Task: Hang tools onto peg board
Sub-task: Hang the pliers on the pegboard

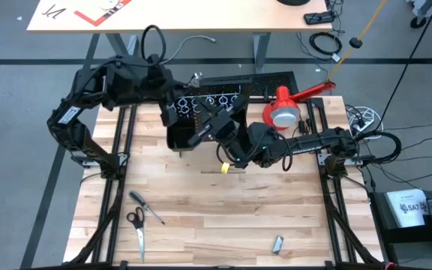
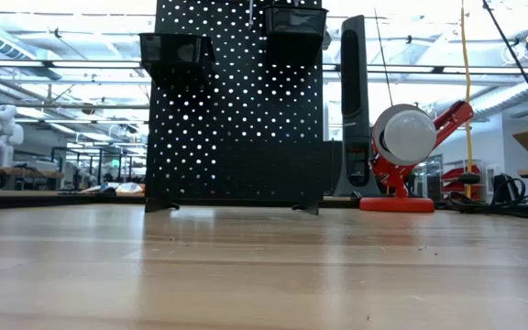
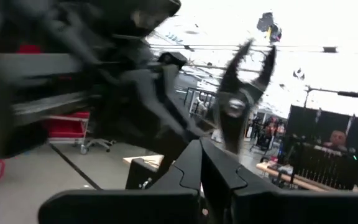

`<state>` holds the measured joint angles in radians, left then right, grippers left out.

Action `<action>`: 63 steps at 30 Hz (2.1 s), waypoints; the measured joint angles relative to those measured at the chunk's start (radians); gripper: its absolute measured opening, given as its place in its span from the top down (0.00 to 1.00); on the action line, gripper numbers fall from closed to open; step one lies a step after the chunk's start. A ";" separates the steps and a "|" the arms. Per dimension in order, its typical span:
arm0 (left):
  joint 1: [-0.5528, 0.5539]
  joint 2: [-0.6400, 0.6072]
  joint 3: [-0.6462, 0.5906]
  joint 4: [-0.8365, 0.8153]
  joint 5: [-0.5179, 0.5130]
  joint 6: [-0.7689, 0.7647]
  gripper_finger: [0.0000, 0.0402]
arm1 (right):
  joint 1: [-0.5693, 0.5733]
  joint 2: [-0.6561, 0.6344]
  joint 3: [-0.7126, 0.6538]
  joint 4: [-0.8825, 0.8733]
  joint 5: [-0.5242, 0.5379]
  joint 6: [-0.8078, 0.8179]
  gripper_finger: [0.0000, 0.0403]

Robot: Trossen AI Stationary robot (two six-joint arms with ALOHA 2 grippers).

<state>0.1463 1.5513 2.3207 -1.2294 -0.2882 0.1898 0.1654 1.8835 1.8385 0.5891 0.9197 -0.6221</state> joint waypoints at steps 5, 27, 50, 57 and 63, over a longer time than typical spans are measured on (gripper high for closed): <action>0.004 -0.003 0.000 0.015 0.049 0.000 0.89 | 0.026 -0.004 -0.001 0.024 -0.010 -0.143 0.99; 0.126 -0.039 -0.005 0.042 0.361 0.008 0.89 | 0.151 -0.144 -0.002 -0.102 -0.056 -0.254 0.99; 0.192 -0.219 -0.343 0.303 0.475 0.038 0.89 | 0.192 -0.171 -0.002 -0.090 0.017 -0.343 0.99; 0.216 -0.335 -0.629 0.547 0.528 0.001 0.89 | 0.192 -0.174 -0.002 -0.094 0.022 -0.342 0.99; 0.244 -0.369 -0.666 0.594 0.550 0.006 0.89 | 0.195 -0.174 -0.002 -0.096 0.022 -0.342 0.99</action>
<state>0.3906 1.1820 1.6547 -0.6350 0.2614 0.1957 0.3603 1.7100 1.8366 0.4934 0.9421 -0.9638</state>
